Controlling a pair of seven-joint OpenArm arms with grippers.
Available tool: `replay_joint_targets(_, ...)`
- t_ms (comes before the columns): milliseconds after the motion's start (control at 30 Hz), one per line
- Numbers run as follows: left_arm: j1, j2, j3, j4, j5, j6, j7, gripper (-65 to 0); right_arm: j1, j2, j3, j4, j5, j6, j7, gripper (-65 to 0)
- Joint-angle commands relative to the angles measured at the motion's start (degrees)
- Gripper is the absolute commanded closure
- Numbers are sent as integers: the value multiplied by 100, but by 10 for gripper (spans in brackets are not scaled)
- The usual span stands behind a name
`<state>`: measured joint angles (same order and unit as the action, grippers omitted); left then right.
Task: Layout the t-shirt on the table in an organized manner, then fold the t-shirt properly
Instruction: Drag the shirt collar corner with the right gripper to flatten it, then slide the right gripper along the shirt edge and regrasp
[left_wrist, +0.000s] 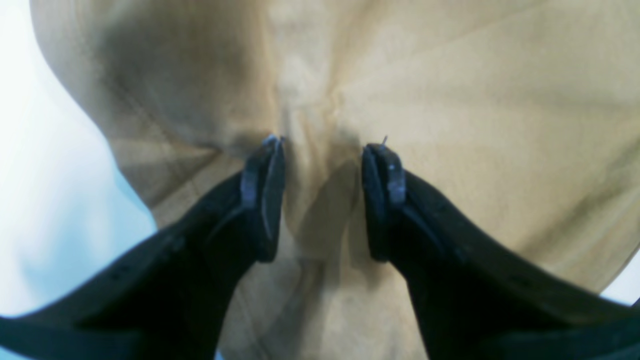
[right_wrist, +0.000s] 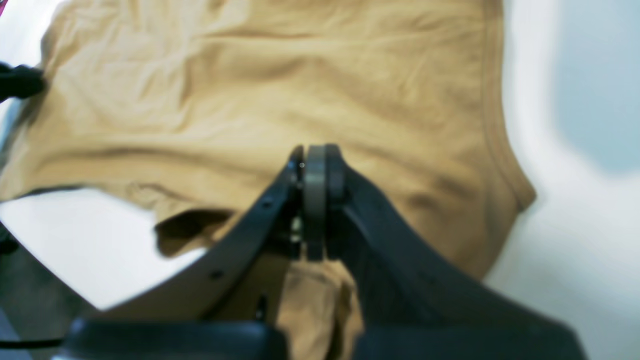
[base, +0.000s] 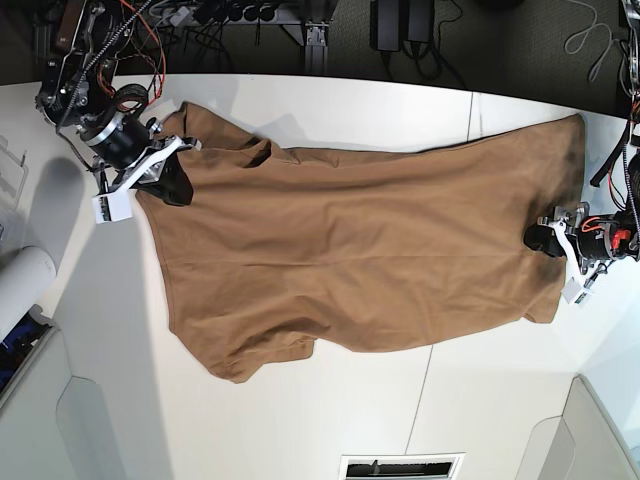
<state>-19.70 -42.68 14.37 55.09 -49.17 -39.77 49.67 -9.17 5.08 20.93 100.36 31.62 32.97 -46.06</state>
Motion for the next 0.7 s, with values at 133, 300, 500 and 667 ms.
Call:
replay_joint_targets(133,-90,-76,-31,46,9,-23,28,-286,-24,46,-522,-485,92,22,55,0)
replay_joint_targets(300,-87,-17,-31,42,44,-23,31,-286,-361,46,-1128,-492,98,24,-4,0)
replay_joint_targets(500,-87,-15,-31,28,120,-23,31,-286,-949,46,-1432,-94,225,35,-4,0)
replay_joint_targets(667,-90,-17,-31,28,129,-23,31,-286,-1311,50,-1432,570,245,52,-11,0)
